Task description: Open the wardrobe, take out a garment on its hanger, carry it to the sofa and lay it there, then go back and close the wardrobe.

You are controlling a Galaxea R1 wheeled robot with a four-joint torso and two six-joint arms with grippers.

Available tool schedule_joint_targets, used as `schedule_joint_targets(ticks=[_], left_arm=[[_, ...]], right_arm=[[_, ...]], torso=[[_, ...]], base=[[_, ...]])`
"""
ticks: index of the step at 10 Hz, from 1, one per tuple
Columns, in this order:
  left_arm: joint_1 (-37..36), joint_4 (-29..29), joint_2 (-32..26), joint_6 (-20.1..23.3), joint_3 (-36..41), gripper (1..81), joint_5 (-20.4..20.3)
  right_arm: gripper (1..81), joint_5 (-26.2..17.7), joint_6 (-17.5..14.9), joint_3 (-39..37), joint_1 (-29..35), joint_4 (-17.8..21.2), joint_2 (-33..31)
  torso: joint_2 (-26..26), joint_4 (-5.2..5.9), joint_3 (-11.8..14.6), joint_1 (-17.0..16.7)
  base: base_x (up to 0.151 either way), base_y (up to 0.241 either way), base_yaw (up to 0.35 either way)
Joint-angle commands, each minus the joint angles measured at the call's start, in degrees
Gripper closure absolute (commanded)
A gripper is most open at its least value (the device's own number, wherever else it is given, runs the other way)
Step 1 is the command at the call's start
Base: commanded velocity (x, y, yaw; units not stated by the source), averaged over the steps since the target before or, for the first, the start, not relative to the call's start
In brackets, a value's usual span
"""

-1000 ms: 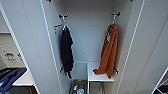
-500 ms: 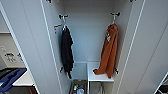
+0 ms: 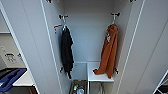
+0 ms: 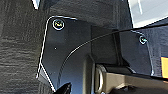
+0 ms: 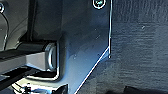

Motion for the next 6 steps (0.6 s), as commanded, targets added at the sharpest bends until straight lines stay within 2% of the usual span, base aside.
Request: schedule_joint_targets(ticks=[1,3,5,6], left_arm=[[-1.4,0.78,0.08,-0.01,0.07,1.0,3.13],[-1.4,0.87,-0.01,0.0,-0.02,1.0,3.13],[-1.22,0.87,-0.18,0.0,0.07,1.0,3.13],[-1.14,0.87,-0.27,0.17,0.07,1.0,3.04]], right_arm=[[1.0,1.57,-6.77,-3.74,-0.67,8.95,2.74],[1.0,2.09,-6.77,-5.14,-1.9,8.86,5.2],[1.0,10.8,-7.03,-5.15,-3.92,7.72,5.38],[1.0,11.94,-6.95,-5.06,-4.36,7.71,5.47]], torso=[[0.0,0.0,0.0,0.0],[0.0,0.0,0.0,0.0],[0.0,0.0,0.02,0.0],[0.0,0.0,0.02,0.0]], base=[[0.0,0.0,0.0],[0.0,0.0,0.0],[0.0,0.0,0.0],[0.0,0.0,0.0]])
